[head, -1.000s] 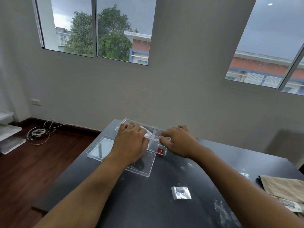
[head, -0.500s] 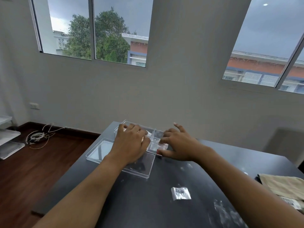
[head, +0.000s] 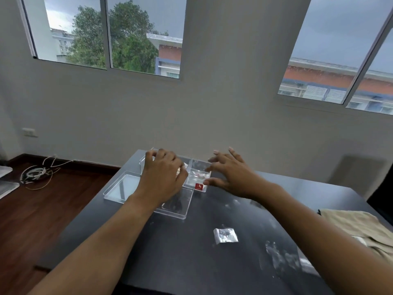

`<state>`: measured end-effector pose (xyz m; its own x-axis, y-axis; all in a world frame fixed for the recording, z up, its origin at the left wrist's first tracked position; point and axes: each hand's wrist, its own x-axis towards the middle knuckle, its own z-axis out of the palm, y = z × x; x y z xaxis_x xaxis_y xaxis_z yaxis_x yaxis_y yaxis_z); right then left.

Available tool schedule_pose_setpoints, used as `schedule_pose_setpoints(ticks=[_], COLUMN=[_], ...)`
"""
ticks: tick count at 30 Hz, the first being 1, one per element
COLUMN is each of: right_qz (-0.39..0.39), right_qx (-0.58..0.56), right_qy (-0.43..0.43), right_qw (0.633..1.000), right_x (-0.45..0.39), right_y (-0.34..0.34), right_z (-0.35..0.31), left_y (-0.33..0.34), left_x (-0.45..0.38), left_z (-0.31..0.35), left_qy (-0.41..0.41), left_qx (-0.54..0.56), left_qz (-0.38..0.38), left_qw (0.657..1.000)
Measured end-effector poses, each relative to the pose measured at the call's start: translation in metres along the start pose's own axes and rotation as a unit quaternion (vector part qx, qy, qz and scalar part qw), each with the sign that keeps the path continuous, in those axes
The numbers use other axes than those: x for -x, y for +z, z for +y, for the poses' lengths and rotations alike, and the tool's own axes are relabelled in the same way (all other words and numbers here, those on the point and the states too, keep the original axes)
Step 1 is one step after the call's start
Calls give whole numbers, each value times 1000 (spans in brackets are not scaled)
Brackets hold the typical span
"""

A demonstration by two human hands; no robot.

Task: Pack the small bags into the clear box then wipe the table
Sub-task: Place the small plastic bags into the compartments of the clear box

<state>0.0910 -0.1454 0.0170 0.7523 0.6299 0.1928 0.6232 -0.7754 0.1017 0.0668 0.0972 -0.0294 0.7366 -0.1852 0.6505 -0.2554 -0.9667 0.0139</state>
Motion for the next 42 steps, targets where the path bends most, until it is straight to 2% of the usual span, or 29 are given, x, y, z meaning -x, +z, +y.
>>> schedule_pose_setpoints(ticks=[4,6,9,12,15,18,23,25,28,31,35,38,42], right_qz=[38,47,-2,-44,-106,-122,-94,-97,-94,-74,-57,-23,49], right_qx=[-60,-61,-52,-100,-111,-111,-22,32,76,67,36,39,60], right_qy=[73,113,191,278,306,306,265,253,241,258,298,303,321], right_qw=[995,991,980,954,939,938,959,962,963,961,952,952,944], right_x=[32,50,78,103,107,107,101,99,97,96,93,90,89], right_y=[-16,-19,-27,-32,-27,-17,-5,0,-3,-6,-5,-4,-11], right_z=[19,31,45,56,57,57,55,51,41,36,34,31,25], left_y=[-13,-20,-30,-38,-40,-37,-31,-32,-35,-35,-29,-31,-36], left_x=[2,7,16,22,27,27,26,27,28,27,26,24,20], left_z=[21,35,55,70,68,67,68,68,68,69,69,70,64], left_qy=[89,153,215,217,200,202,184,195,225,287,343,349,300], left_qx=[121,212,286,324,337,358,410,402,335,244,191,190,220], left_qz=[48,5,-96,-173,-220,-266,-294,-283,-237,-150,-79,-43,21], left_qw=[988,965,929,904,893,872,843,849,884,914,916,917,928])
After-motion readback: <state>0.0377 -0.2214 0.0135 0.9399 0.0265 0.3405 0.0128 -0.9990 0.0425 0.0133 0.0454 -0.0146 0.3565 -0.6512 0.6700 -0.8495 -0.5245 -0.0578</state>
